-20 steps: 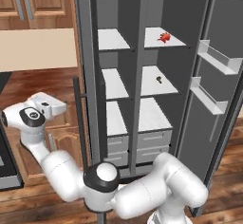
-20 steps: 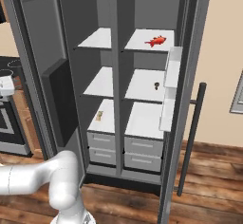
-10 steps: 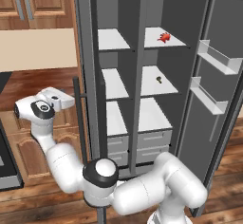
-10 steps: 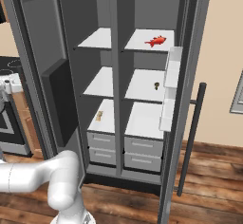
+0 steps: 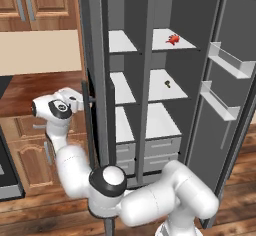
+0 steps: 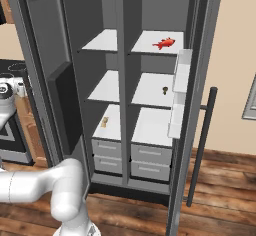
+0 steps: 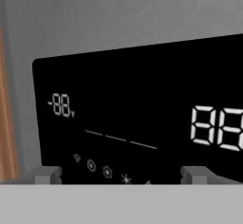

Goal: Pick up the frozen fish from the freezer, place it on any shelf in the fridge, and close the fridge and freezer doors when done.

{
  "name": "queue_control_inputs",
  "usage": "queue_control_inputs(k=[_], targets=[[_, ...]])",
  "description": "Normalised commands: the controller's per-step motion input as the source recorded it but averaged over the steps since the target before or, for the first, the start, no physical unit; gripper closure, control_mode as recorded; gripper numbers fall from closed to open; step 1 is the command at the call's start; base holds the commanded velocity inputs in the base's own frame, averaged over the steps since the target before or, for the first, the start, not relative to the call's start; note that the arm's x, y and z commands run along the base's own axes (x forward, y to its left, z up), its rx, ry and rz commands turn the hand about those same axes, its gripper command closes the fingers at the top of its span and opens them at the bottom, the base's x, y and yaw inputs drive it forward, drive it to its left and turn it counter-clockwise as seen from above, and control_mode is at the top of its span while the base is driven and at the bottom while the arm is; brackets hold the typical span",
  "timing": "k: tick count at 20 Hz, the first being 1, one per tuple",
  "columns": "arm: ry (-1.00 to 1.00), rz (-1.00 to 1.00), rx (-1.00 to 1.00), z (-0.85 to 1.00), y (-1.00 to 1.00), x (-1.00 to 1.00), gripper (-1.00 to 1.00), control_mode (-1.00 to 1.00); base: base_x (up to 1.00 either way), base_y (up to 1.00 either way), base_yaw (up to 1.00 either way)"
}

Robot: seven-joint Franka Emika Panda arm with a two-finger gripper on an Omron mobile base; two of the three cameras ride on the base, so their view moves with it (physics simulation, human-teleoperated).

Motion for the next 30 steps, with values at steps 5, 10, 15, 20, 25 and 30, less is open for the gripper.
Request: queue_control_inputs(k=[5,10,15,20,25,30], targets=[[-0.02,0.0,0.08,0.0,-0.86,0.0,-1.0,-1.0,0.0,0.0,0.0],[-0.02,0.0,0.09,0.0,-0.84,0.0,-1.0,-1.0,0.0,0.0,0.0],[-0.02,0.0,0.08,0.0,-0.82,0.1,-1.0,-1.0,0.0,0.0,0.0],[-0.04,0.0,0.08,0.03,-0.83,0.11,-1.0,-1.0,0.0,0.0,0.0],[-0.04,0.0,0.09,0.08,-0.77,0.3,-1.0,-1.0,0.0,0.0,0.0],[0.0,0.0,0.07,0.02,-0.63,0.57,-1.0,-1.0,0.0,0.0,0.0]])
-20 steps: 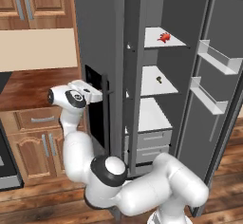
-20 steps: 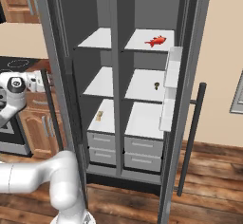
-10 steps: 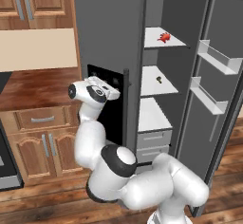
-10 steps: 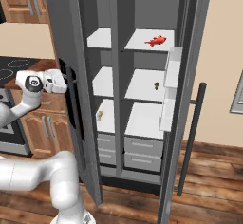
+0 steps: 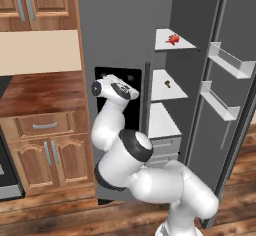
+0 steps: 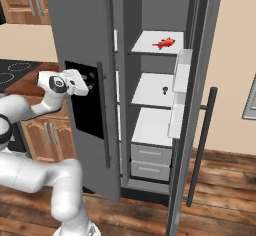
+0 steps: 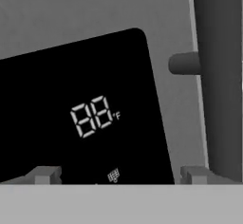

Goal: Pick up the frozen fish from the freezer, place it on any shelf in the fridge, and close the fridge and freezer doors when done.

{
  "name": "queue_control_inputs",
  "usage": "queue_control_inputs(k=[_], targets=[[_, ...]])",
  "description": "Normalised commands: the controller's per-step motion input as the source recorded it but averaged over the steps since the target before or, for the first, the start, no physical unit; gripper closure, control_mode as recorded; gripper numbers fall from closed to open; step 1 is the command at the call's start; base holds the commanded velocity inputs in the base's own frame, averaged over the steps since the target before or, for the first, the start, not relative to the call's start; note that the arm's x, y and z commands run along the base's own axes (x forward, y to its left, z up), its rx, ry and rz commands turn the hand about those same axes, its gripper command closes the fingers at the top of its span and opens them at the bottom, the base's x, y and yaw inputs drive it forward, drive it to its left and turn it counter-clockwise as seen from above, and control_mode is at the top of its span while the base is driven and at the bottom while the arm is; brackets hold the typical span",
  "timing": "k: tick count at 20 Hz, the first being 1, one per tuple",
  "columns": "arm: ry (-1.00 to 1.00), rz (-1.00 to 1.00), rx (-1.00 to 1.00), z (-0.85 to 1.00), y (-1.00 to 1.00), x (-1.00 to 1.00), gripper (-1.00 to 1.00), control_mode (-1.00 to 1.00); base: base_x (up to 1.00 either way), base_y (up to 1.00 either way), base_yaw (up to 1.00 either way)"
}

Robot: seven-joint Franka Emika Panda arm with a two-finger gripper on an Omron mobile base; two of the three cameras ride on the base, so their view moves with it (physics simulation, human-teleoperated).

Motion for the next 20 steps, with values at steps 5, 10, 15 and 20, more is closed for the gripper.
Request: queue_control_inputs(k=[5,10,15,20], targets=[[0.0,0.0,0.06,0.03,-0.59,0.57,-1.0,-1.0,0.0,0.0,0.0],[0.0,0.0,0.05,0.02,-0.45,0.57,-1.0,-1.0,0.0,0.0,0.0],[0.0,0.0,0.01,0.0,-0.26,0.57,-1.0,-1.0,0.0,0.0,0.0],[0.0,0.0,0.0,0.0,-0.04,0.61,-1.0,-1.0,0.0,0.0,0.0]])
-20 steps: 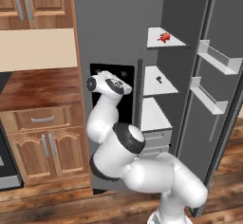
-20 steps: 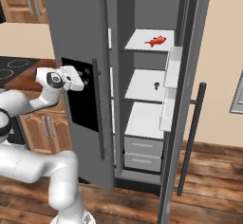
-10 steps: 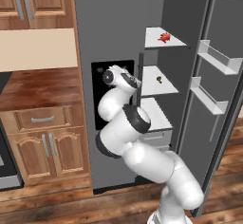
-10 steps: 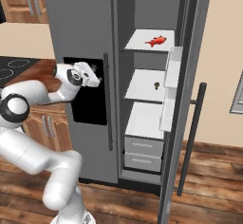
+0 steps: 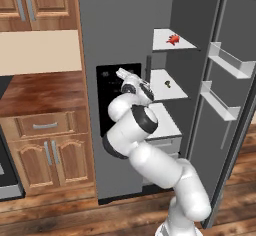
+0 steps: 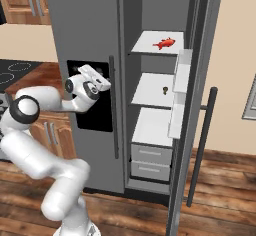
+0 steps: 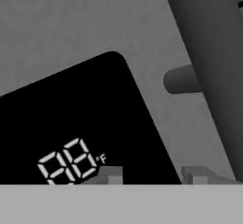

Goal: Pick up the frozen fish from the freezer, place it on any shelf in the fridge, and close the fridge and freezer doors when done.

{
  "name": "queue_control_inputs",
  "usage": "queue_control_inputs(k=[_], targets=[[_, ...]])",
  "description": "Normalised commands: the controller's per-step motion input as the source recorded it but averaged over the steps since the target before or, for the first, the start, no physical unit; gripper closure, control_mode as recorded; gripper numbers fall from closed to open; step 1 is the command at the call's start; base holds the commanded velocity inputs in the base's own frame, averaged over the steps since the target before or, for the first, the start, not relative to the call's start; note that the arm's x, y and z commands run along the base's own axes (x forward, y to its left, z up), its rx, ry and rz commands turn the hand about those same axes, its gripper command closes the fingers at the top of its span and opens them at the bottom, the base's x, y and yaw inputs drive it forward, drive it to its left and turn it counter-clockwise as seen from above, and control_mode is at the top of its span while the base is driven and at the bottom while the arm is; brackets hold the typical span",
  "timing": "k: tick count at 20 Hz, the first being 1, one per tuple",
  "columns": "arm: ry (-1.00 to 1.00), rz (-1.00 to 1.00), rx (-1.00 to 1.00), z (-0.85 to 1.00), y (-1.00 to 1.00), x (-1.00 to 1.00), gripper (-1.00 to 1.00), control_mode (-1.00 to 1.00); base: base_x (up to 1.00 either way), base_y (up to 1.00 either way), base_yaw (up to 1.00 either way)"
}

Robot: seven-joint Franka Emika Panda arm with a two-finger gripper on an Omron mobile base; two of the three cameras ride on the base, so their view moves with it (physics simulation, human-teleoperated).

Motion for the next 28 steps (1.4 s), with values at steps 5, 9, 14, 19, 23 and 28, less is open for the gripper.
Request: queue_control_inputs(k=[5,9,14,19,23,28], targets=[[0.03,0.0,0.01,0.13,0.01,0.07,-1.0,-1.0,0.0,0.0,0.0],[0.02,0.0,0.0,0.72,0.15,-0.09,-1.0,-1.0,0.0,0.0,0.0],[0.09,0.0,-0.01,1.0,0.24,0.0,-1.0,-1.0,0.0,0.0,0.0],[0.17,0.0,-0.01,1.0,0.16,-0.27,-1.0,-1.0,0.0,0.0,0.0],[0.22,0.0,0.0,0.82,0.0,-1.0,-1.0,-1.0,0.0,0.0,0.0],[0.16,0.0,0.0,0.41,-0.13,-1.0,-1.0,-1.0,0.0,0.0,0.0]])
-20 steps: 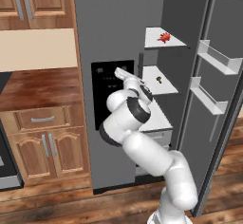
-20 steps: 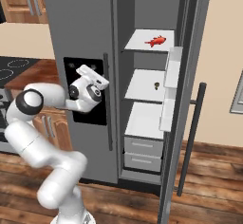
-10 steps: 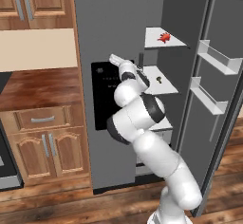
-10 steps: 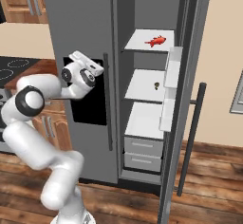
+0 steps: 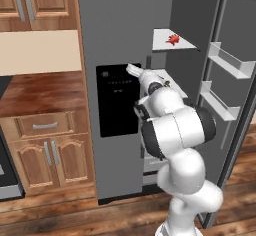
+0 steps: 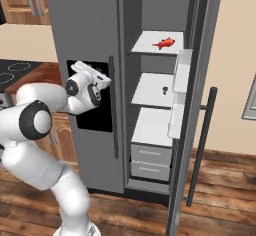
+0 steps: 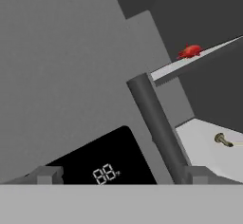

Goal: Pick up the frozen fish from the freezer, place it on any shelf in the fridge, and close the fridge and freezer doors when done.

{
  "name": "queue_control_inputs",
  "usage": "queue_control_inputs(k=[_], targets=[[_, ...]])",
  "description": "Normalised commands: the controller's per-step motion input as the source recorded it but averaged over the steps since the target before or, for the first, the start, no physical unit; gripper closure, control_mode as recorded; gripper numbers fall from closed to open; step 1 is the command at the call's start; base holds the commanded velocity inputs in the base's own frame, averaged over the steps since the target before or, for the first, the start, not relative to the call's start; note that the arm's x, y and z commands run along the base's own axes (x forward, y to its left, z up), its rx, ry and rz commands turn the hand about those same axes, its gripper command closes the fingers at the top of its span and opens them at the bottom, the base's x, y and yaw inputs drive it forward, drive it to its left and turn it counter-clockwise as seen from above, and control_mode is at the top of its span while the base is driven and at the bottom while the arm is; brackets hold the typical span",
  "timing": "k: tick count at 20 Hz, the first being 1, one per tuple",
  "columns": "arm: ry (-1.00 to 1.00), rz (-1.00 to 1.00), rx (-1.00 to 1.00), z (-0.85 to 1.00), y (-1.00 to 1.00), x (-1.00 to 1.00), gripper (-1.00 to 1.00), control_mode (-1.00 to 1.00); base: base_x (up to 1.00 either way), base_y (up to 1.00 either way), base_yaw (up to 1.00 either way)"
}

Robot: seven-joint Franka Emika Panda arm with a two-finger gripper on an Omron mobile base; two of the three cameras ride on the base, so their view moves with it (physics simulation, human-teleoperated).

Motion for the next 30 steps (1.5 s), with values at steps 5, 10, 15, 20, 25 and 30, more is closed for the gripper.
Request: queue_control_inputs(k=[5,10,15,20,25,30], targets=[[0.17,0.0,0.0,0.74,-0.18,-1.0,-1.0,-1.0,0.0,0.0,0.0],[0.17,0.0,0.0,1.0,-0.01,-1.0,-1.0,-1.0,0.0,0.0,0.0],[0.24,0.0,0.0,1.0,-0.06,-1.0,-1.0,-1.0,0.0,0.0,0.0],[0.29,0.0,0.0,0.46,-0.25,-1.0,-1.0,-1.0,0.0,0.0,0.0],[0.1,0.0,-0.06,-0.2,-0.12,-1.0,-1.0,-1.0,0.0,0.0,0.0],[0.04,0.0,-0.05,-0.59,-0.47,-1.0,-1.0,-1.0,0.0,0.0,0.0]])
